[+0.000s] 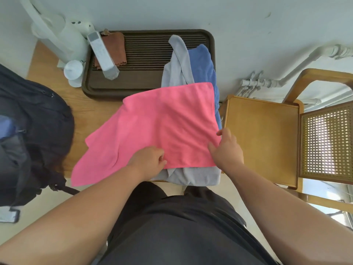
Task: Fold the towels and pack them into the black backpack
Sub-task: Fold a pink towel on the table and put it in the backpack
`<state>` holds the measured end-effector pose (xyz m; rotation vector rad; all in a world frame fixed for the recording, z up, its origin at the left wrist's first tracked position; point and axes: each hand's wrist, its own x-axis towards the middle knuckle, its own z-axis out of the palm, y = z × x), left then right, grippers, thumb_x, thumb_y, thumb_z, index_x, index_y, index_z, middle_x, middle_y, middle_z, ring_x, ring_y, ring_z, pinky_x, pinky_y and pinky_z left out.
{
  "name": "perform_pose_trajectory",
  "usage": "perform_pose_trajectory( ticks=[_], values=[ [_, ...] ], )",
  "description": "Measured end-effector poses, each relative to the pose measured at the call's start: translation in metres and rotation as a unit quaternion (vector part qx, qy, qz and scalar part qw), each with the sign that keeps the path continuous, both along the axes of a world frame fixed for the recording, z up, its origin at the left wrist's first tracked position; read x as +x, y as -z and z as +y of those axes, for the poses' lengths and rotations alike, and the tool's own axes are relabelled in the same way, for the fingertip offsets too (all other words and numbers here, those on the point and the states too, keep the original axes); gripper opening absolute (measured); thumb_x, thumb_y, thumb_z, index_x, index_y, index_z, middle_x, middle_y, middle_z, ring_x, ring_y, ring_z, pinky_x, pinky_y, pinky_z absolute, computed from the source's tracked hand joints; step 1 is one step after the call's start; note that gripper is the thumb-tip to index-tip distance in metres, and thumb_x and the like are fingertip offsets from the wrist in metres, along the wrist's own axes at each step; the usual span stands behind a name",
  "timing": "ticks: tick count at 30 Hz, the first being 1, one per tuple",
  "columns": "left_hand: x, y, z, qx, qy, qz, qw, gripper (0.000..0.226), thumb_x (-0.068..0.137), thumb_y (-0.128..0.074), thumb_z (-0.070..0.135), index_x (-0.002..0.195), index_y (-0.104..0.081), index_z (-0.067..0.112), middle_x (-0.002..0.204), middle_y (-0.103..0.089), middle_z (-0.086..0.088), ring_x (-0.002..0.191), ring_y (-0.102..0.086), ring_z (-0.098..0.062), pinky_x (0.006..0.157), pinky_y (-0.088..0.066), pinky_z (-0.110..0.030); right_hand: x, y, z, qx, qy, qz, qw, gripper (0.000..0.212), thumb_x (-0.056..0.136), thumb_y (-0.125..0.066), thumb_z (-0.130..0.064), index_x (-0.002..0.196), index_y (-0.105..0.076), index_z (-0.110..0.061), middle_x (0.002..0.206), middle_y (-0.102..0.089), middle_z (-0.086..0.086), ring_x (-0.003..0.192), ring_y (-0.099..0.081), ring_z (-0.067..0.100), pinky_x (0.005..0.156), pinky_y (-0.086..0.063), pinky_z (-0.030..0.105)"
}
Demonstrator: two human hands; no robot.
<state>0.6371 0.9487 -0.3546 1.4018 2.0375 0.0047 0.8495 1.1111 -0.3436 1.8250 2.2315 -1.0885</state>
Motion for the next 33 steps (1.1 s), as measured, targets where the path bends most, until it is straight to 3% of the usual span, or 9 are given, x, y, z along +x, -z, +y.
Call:
perform_pose_trajectory(
  ticks=[5,8,11,15,18,22,26,30,33],
  values=[
    [-0.053,-0.011,-0.028,0.059,-0.191,0.085,0.976,0.014,0.097,-0.052,0.025,0.092,-0.059,0.015,0.093,-0.056,-0.003,0.086,-0.057,-0.028,0.07,-0.047,-0.038,-0.07,-0.014,-0.021,0.02,-0.174,0.066,0.982,0.043,0.086,-0.066,-0.037,0.124,-0.05,-0.023,0.118,-0.052,-0.002,0.102,-0.055,0.019,0.077,-0.045,0.034],
    [-0.096,-0.014,-0.052,0.067,-0.309,0.104,0.943,0.016,0.098,-0.048,0.019,0.106,-0.06,0.013,0.109,-0.059,-0.012,0.097,-0.058,-0.034,0.083,-0.048,-0.042,-0.112,-0.012,-0.037,-0.02,-0.268,0.04,0.962,0.047,0.087,-0.066,-0.038,0.129,-0.053,-0.024,0.124,-0.052,0.003,0.115,-0.055,0.025,0.091,-0.048,0.037],
    [-0.135,-0.012,-0.072,0.009,-0.351,0.131,0.927,0.029,0.099,-0.045,0.02,0.124,-0.057,0.011,0.125,-0.052,-0.018,0.113,-0.054,-0.04,0.096,-0.045,-0.046,-0.146,-0.011,-0.056,-0.051,-0.336,0.003,0.941,0.053,0.091,-0.063,-0.04,0.139,-0.049,-0.027,0.136,-0.048,0.005,0.122,-0.053,0.029,0.098,-0.044,0.036],
    [-0.174,-0.004,-0.082,-0.034,-0.343,0.12,0.931,0.038,0.099,-0.045,0.023,0.135,-0.053,0.013,0.132,-0.05,-0.019,0.118,-0.051,-0.042,0.098,-0.047,-0.051,-0.177,-0.006,-0.084,-0.058,-0.371,-0.019,0.927,0.054,0.093,-0.06,-0.044,0.143,-0.047,-0.029,0.141,-0.046,0.002,0.127,-0.048,0.028,0.102,-0.044,0.04],
    [-0.196,0.006,-0.08,-0.065,-0.343,0.087,0.933,0.036,0.095,-0.049,0.022,0.128,-0.055,0.008,0.129,-0.053,-0.018,0.113,-0.056,-0.042,0.094,-0.052,-0.051,-0.188,0.001,-0.099,-0.07,-0.368,-0.06,0.925,0.057,0.092,-0.059,-0.047,0.145,-0.046,-0.031,0.146,-0.044,-0.001,0.13,-0.046,0.029,0.104,-0.044,0.04],
    [-0.206,0.01,-0.075,-0.072,-0.288,0.078,0.952,0.02,0.09,-0.049,0.014,0.099,-0.066,0.009,0.107,-0.061,-0.014,0.095,-0.062,-0.036,0.079,-0.056,-0.042,-0.189,0.008,-0.107,-0.069,-0.353,-0.097,0.928,0.056,0.091,-0.057,-0.053,0.142,-0.05,-0.031,0.148,-0.041,-0.008,0.133,-0.042,0.027,0.107,-0.043,0.046],
    [-0.209,0.001,-0.068,-0.024,-0.283,0.016,0.959,0.019,0.094,-0.045,0.029,0.084,-0.056,0.017,0.094,-0.06,-0.009,0.085,-0.059,-0.033,0.078,-0.055,-0.045,-0.198,0.004,-0.11,-0.068,-0.341,-0.122,0.93,0.059,0.092,-0.055,-0.059,0.143,-0.049,-0.031,0.15,-0.039,-0.008,0.133,-0.044,0.026,0.108,-0.042,0.044],
    [-0.21,-0.024,-0.061,0.075,-0.367,-0.118,0.92,0.019,0.094,-0.044,0.024,0.077,-0.048,0.016,0.079,-0.054,-0.005,0.073,-0.051,-0.026,0.067,-0.045,-0.04,-0.218,-0.01,-0.108,-0.104,-0.314,-0.145,0.933,0.064,0.092,-0.054,-0.062,0.146,-0.046,-0.029,0.15,-0.043,0.0,0.131,-0.05,0.028,0.108,-0.042,0.039],
    [-0.217,-0.048,-0.057,0.121,-0.4,-0.208,0.884,0.016,0.094,-0.045,0.019,0.081,-0.051,0.012,0.078,-0.051,-0.002,0.072,-0.048,-0.021,0.064,-0.039,-0.036,-0.243,-0.027,-0.111,-0.096,-0.26,-0.043,0.96,0.054,0.095,-0.06,-0.049,0.142,-0.051,-0.026,0.138,-0.057,0.002,0.121,-0.057,0.025,0.103,-0.044,0.033]
  ],
)
